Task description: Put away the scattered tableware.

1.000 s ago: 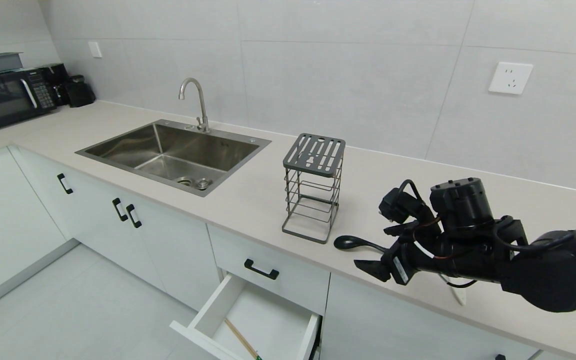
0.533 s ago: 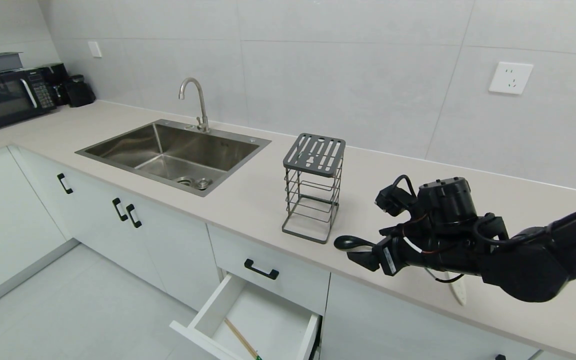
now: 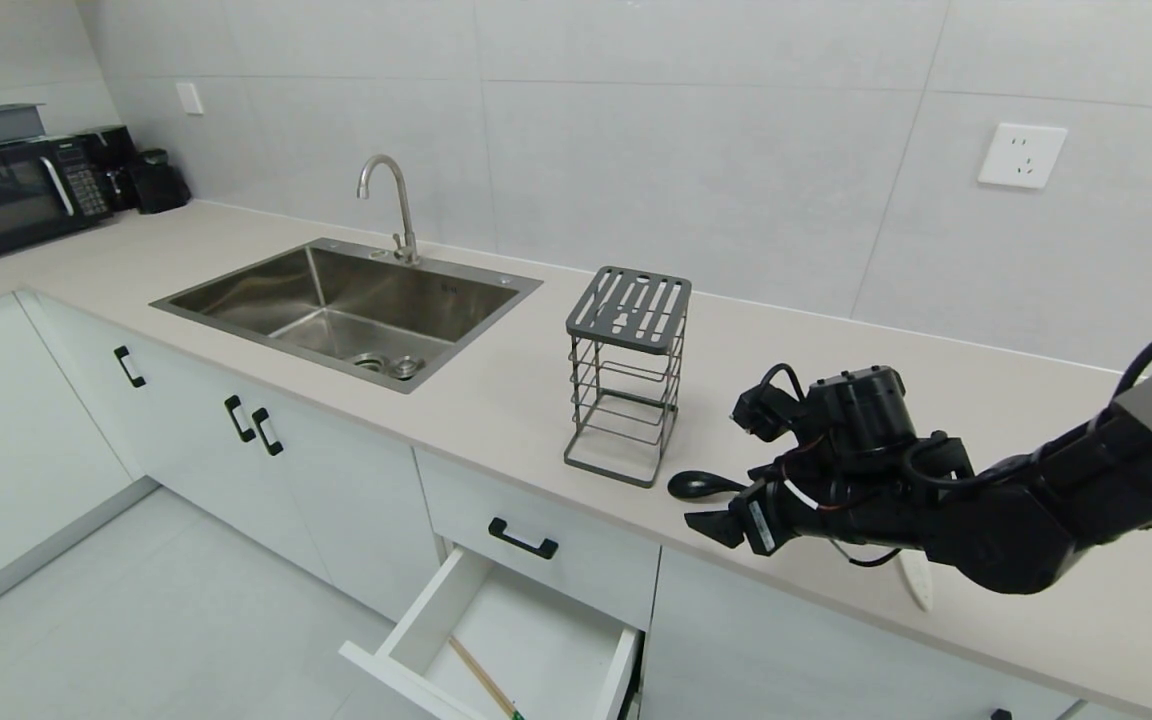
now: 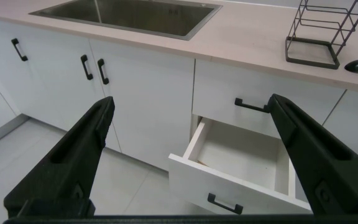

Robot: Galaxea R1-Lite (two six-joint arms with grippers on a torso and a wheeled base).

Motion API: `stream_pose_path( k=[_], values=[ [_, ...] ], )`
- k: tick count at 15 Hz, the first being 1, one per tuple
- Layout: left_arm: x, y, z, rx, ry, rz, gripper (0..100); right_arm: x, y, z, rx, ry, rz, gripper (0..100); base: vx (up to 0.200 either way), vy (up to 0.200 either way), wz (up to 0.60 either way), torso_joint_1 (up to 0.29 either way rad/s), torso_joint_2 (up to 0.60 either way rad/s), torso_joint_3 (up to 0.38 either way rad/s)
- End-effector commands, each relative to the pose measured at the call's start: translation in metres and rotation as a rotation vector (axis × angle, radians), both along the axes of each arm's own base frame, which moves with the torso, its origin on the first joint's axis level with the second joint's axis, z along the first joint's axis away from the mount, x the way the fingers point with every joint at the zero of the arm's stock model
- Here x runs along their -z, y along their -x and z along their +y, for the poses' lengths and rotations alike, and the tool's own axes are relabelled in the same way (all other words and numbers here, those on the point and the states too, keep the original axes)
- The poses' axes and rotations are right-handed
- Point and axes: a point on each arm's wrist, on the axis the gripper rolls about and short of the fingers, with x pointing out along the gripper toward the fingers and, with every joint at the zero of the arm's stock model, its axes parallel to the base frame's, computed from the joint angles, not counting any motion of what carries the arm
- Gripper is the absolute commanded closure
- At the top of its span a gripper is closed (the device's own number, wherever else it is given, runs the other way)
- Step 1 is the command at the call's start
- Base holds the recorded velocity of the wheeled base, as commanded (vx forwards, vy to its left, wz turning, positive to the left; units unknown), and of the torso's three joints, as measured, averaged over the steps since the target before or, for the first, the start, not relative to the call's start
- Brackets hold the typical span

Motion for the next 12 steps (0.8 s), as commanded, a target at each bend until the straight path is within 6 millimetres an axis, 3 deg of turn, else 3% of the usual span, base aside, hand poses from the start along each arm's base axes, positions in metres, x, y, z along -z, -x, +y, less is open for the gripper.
stream_pose_path(
  k=[1, 7, 12],
  values=[
    [0.000, 0.000, 0.000, 0.000, 0.000, 0.000, 0, 0.007, -0.003, -0.003, 0.009, 0.010, 0.018, 0, 0.000, 0.000, 0.00, 0.000, 0.00, 0.000],
    [0.000, 0.000, 0.000, 0.000, 0.000, 0.000, 0, 0.010, -0.034, -0.010, 0.058, -0.015, -0.019, 0, 0.000, 0.000, 0.00, 0.000, 0.00, 0.000],
    [0.000, 0.000, 0.000, 0.000, 0.000, 0.000, 0, 0.029, -0.038, -0.014, 0.000, 0.016, 0.012, 0, 0.000, 0.000, 0.00, 0.000, 0.00, 0.000]
  ],
)
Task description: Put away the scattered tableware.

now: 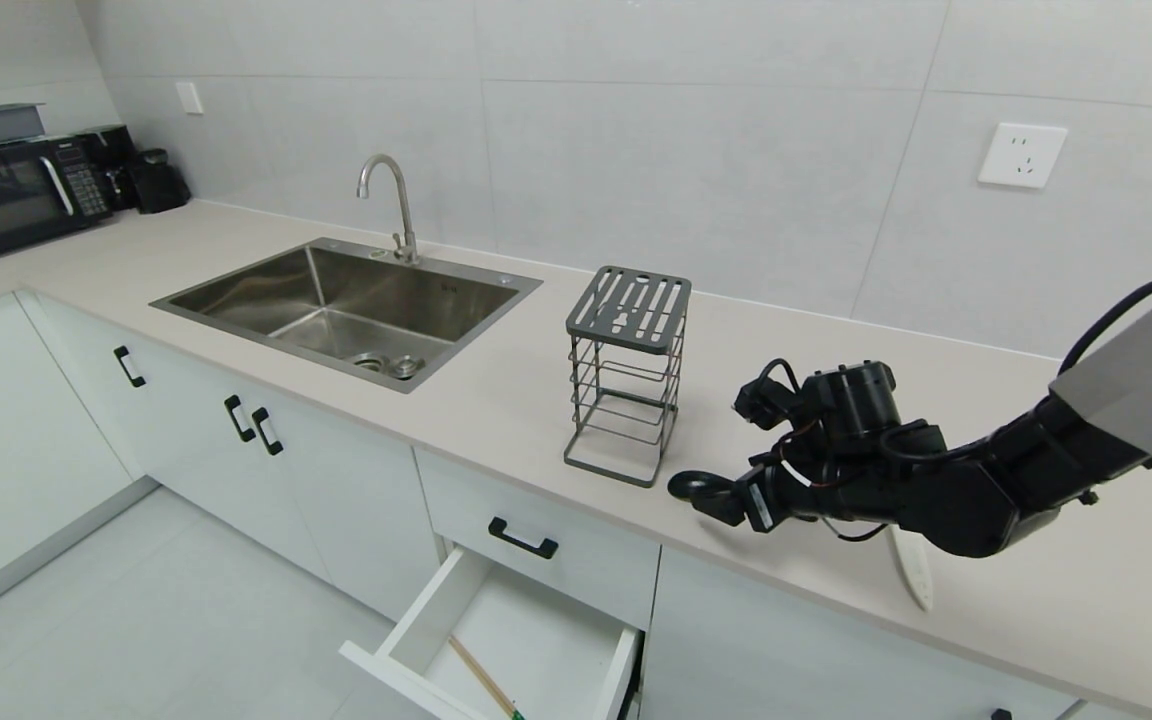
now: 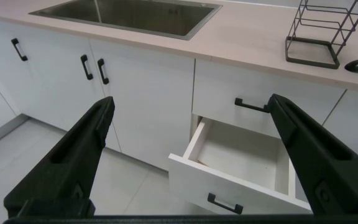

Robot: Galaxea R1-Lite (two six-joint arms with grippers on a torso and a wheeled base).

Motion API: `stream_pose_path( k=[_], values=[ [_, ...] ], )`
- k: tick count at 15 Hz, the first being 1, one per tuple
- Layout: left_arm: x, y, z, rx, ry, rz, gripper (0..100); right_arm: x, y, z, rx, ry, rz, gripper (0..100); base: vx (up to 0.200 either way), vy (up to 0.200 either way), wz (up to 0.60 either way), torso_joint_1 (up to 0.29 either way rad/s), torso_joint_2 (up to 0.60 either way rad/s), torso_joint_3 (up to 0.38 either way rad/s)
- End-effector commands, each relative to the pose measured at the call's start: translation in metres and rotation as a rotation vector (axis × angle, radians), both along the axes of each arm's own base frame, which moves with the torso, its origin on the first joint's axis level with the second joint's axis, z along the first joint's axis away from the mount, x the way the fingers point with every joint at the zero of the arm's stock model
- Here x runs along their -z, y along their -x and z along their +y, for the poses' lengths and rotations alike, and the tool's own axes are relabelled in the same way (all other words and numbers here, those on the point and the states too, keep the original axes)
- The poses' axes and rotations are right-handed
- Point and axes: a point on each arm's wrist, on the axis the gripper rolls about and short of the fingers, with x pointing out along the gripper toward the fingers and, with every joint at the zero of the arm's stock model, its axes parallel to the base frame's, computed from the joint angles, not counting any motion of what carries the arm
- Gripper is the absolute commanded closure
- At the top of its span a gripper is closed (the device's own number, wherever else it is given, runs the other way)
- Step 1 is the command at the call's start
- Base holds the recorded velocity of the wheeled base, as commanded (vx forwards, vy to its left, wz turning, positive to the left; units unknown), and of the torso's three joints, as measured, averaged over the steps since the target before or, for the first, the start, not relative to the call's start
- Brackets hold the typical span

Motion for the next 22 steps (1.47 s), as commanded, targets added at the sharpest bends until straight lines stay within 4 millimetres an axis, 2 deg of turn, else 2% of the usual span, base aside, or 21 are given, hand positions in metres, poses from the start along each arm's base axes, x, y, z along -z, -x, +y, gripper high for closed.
stream_pose_path(
  k=[1, 2, 14, 15, 22],
  values=[
    [0.000, 0.000, 0.000, 0.000, 0.000, 0.001, 0, 0.009, -0.002, 0.000, 0.002, 0.009, 0.021, 0, 0.000, 0.000, 0.00, 0.000, 0.00, 0.000],
    [0.000, 0.000, 0.000, 0.000, 0.000, 0.001, 0, 0.017, -0.003, 0.000, 0.001, 0.017, 0.037, 0, 0.000, 0.000, 0.00, 0.000, 0.00, 0.000],
    [0.000, 0.000, 0.000, 0.000, 0.000, 0.001, 0, 0.026, -0.009, 0.000, -0.016, -0.011, 0.030, 0, 0.000, 0.000, 0.00, 0.000, 0.00, 0.000],
    [0.000, 0.000, 0.000, 0.000, 0.000, 0.001, 0, 0.026, -0.009, 0.000, -0.017, -0.010, 0.030, 100, 0.000, 0.000, 0.00, 0.000, 0.00, 0.000],
    [0.000, 0.000, 0.000, 0.000, 0.000, 0.001, 0, 0.030, -0.001, 0.003, -0.018, 0.018, 0.044, 100, 0.000, 0.000, 0.00, 0.000, 0.00, 0.000]
  ],
)
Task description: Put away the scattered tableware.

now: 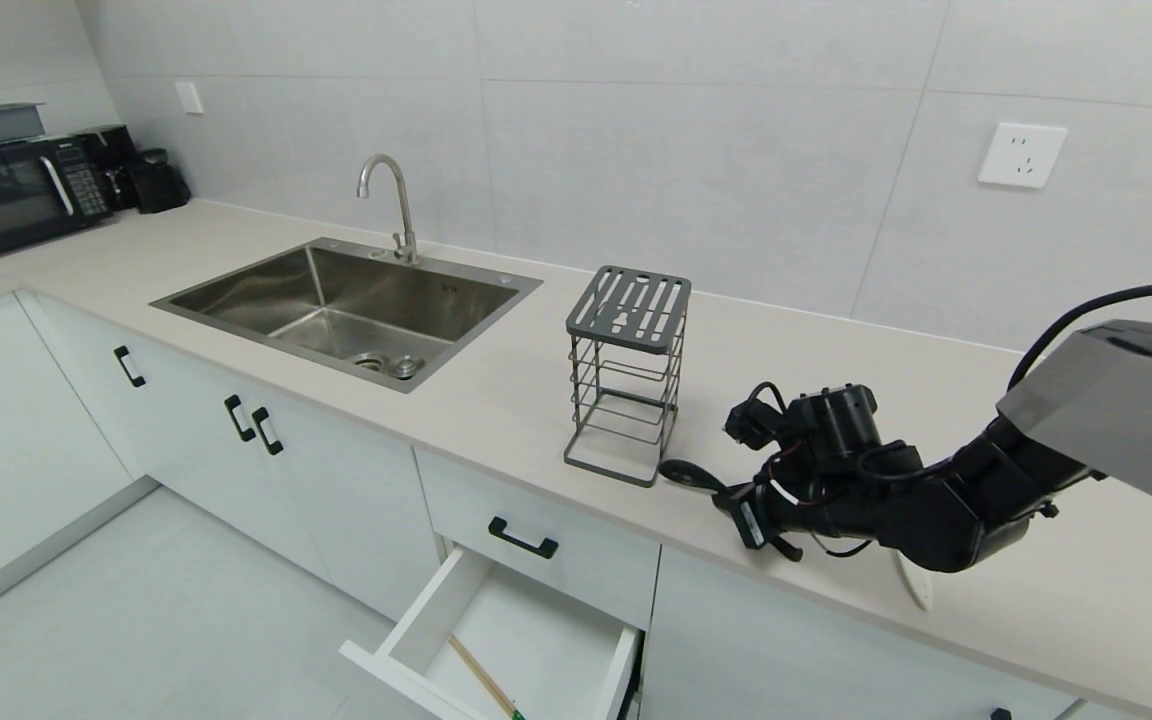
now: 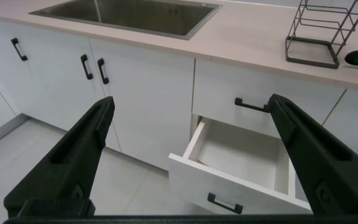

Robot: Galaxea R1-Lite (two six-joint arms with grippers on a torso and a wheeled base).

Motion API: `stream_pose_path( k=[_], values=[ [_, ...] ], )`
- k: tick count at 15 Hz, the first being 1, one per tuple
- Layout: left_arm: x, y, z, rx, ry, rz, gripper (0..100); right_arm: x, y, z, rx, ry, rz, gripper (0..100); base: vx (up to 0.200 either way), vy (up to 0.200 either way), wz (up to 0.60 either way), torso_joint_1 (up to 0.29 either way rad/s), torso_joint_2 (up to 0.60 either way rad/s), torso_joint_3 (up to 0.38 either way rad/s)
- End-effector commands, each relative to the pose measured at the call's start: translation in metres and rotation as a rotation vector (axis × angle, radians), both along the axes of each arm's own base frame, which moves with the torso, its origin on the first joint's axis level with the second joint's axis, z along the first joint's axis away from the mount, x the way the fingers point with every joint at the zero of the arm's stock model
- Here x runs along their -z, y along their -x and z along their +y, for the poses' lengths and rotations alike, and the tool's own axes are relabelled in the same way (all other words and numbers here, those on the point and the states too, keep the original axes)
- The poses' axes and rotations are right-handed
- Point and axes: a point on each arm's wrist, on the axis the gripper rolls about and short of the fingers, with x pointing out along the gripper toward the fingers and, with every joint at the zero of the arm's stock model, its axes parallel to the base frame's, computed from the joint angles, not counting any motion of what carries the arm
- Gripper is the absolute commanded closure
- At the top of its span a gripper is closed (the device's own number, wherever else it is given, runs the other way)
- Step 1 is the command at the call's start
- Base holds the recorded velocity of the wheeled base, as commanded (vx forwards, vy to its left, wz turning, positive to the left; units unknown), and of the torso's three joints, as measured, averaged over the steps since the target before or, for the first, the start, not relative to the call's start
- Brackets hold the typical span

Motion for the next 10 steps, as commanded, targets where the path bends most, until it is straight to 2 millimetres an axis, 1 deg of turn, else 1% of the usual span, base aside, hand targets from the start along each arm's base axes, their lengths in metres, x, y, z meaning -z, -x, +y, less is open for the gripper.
stream_pose_path(
  k=[1, 4, 7, 8, 9, 10],
  values=[
    [0.000, 0.000, 0.000, 0.000, 0.000, 0.001, 0, 0.001, 0.003, -0.001, -0.003, 0.006, 0.012, 100, 0.000, 0.000, 0.00, 0.000, 0.00, 0.000],
    [0.000, 0.000, 0.000, 0.000, 0.000, 0.001, 0, -0.008, 0.011, -0.007, -0.012, 0.017, -0.004, 100, 0.000, 0.000, 0.00, 0.000, 0.00, 0.000],
    [0.000, 0.000, 0.000, 0.000, 0.000, 0.001, 0, -0.024, 0.023, -0.012, -0.012, 0.009, -0.026, 100, 0.000, 0.000, 0.00, 0.000, 0.00, 0.000],
    [0.000, 0.000, 0.000, 0.000, 0.000, 0.001, 0, -0.025, 0.024, -0.012, -0.014, 0.010, -0.026, 100, 0.000, 0.000, 0.00, 0.000, 0.00, 0.000],
    [0.000, 0.000, 0.000, 0.000, 0.000, 0.001, 0, -0.031, 0.034, -0.016, -0.012, 0.010, -0.030, 100, 0.000, 0.000, 0.00, 0.000, 0.00, 0.000],
    [0.000, 0.000, 0.000, 0.000, 0.000, 0.001, 0, -0.034, 0.037, -0.018, -0.011, 0.008, -0.034, 100, 0.000, 0.000, 0.00, 0.000, 0.00, 0.000]
  ],
)
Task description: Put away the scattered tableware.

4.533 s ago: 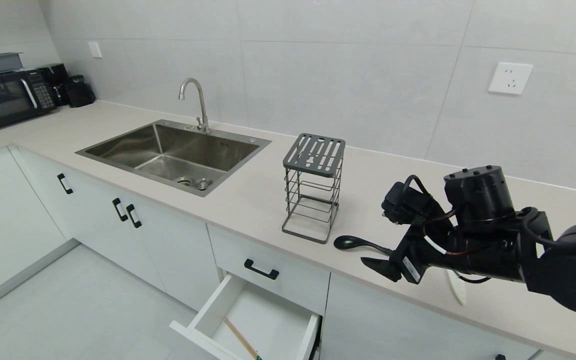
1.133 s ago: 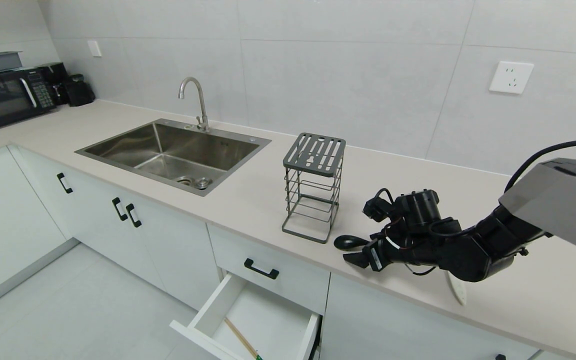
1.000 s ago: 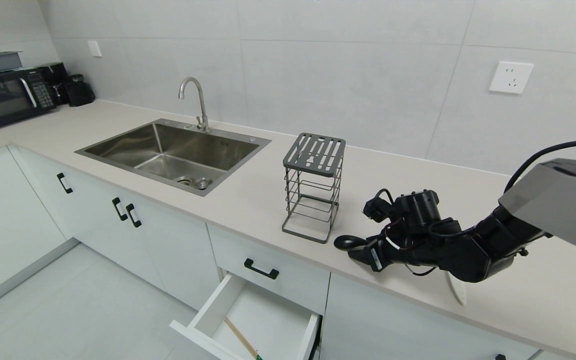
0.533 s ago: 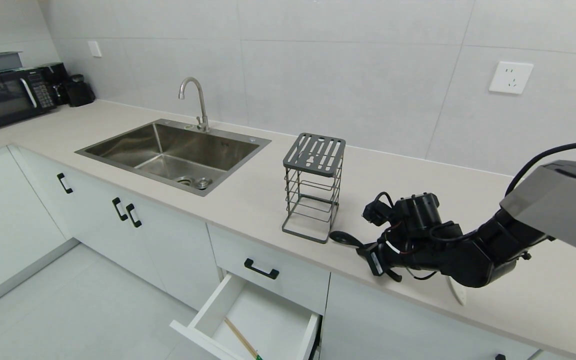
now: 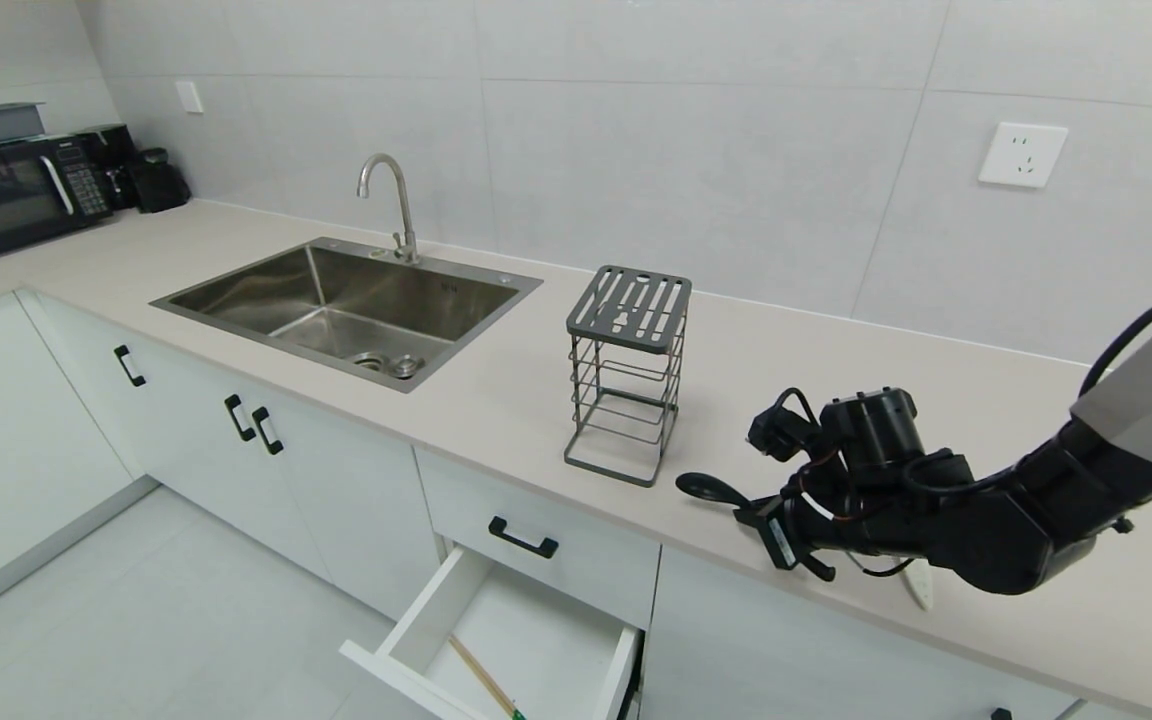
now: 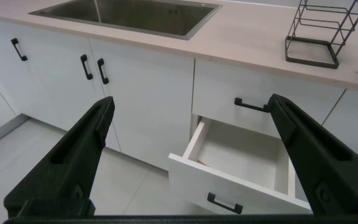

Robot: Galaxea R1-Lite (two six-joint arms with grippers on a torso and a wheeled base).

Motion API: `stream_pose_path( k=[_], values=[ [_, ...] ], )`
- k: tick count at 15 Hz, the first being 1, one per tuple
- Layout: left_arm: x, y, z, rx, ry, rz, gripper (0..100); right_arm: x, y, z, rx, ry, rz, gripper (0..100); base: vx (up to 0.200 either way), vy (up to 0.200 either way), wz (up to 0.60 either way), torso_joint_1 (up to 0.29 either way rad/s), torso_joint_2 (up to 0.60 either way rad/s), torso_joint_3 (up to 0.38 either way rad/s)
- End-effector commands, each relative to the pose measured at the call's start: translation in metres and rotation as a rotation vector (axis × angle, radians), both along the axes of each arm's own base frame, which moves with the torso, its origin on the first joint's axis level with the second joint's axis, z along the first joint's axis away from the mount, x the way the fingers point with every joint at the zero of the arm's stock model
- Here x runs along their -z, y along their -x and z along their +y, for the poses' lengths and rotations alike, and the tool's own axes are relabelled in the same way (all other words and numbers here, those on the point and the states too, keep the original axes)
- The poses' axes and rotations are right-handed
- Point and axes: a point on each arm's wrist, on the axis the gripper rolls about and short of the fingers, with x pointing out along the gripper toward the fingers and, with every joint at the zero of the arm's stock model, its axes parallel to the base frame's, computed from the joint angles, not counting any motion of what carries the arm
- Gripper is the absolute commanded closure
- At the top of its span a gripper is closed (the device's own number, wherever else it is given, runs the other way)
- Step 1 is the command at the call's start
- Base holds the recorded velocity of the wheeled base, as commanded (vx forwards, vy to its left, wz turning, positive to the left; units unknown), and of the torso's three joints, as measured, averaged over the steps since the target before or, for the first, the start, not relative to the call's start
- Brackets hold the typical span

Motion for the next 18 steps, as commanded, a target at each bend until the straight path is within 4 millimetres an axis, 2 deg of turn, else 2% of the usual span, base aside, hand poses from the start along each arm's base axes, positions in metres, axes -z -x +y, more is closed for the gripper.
stream_pose_path(
  k=[1, 7, 9, 11, 18],
  values=[
    [0.000, 0.000, 0.000, 0.000, 0.000, 0.000, 0, -0.020, 0.013, -0.005, 0.000, -0.018, -0.042, 100, 0.000, 0.000, 0.00, 0.000, 0.00, 0.000],
    [0.000, 0.000, 0.000, 0.000, 0.000, 0.000, 0, -0.046, 0.033, -0.005, -0.044, -0.026, -0.114, 100, 0.000, 0.000, 0.00, 0.000, 0.00, 0.000],
    [0.000, 0.000, 0.000, 0.000, 0.000, 0.000, 0, -0.054, 0.040, 0.005, -0.083, -0.045, -0.144, 100, 0.000, 0.000, 0.00, 0.000, 0.00, 0.000],
    [0.000, 0.000, 0.000, 0.000, 0.000, 0.000, 0, -0.053, 0.050, 0.014, -0.124, -0.046, -0.138, 100, 0.000, 0.000, 0.00, 0.000, 0.00, 0.000],
    [0.000, 0.000, 0.000, 0.000, 0.000, 0.000, 0, -0.062, 0.060, 0.044, -0.226, -0.072, -0.176, 100, 0.000, 0.000, 0.00, 0.000, 0.00, 0.000]
  ],
)
